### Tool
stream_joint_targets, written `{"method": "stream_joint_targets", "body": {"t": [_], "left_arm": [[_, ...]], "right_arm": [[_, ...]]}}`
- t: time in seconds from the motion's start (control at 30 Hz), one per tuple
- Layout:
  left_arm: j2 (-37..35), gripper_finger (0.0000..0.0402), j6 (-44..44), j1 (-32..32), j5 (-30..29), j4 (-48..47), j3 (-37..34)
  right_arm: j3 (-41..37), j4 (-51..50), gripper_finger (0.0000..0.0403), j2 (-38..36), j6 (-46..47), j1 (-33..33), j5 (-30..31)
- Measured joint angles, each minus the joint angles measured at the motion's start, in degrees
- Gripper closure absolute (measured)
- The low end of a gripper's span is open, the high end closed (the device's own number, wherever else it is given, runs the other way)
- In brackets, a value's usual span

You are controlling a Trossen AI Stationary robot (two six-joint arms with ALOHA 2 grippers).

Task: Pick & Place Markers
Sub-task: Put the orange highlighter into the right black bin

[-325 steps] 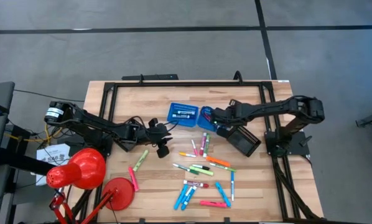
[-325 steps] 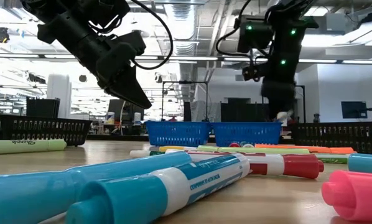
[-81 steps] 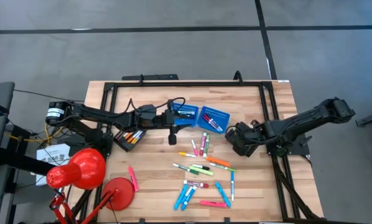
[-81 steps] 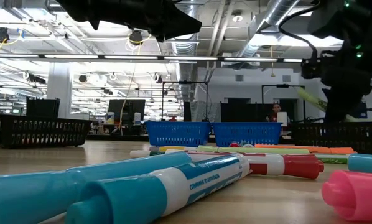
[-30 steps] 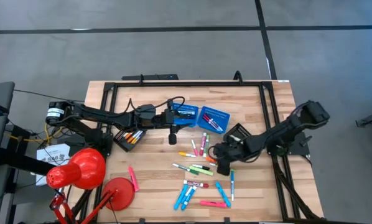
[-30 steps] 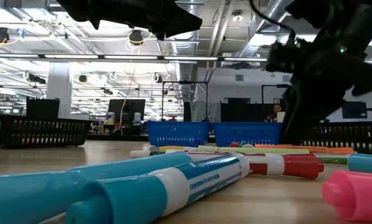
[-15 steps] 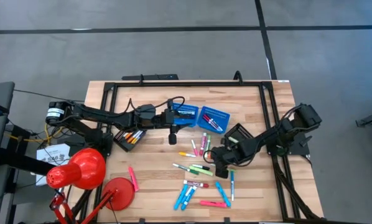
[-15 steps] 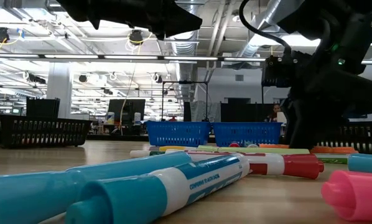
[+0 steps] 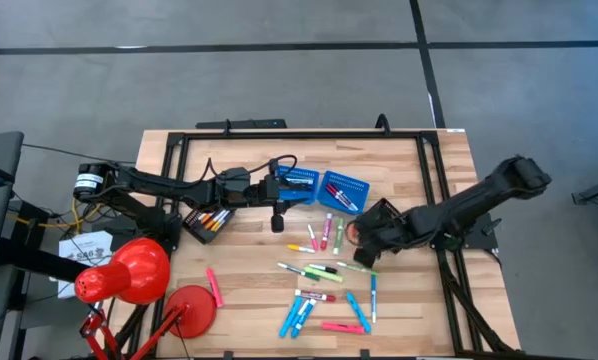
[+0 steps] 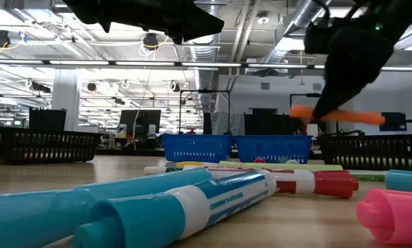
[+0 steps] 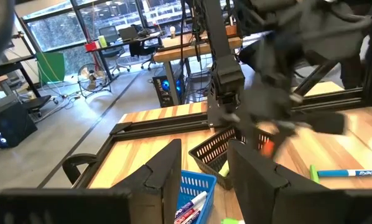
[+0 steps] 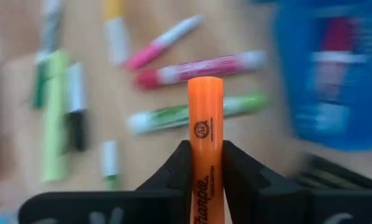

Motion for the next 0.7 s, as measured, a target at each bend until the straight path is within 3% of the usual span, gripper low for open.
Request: {"method": "stream_joint_targets", "body": {"t": [0.13, 0.23, 0.47, 0.7], "left_arm": [[0.0, 0.0275, 0.0, 0.0, 0.0, 0.0, 0.0], [0.0, 0.0275, -0.2, -0.1, 0.0, -0.1, 0.0], [0.0, 0.0275, -0.4, -0.1, 0.0, -0.1, 0.0], [0.0, 0.0275, -0.7, -0.1, 0.0, -0.1, 0.0]], "right_arm": [[0.0, -16.0, 0.0334, -5.5, 12.0, 0.1, 7.3], [-1.6, -23.3, 0.0334, -6.8, 20.5, 0.0, 7.2], [-6.5, -18.3, 0.0324, -4.1, 22.8, 0.5, -1.5], [-6.5, -15.8, 0.0274, 0.0, 19.4, 0.0, -1.5]]}}
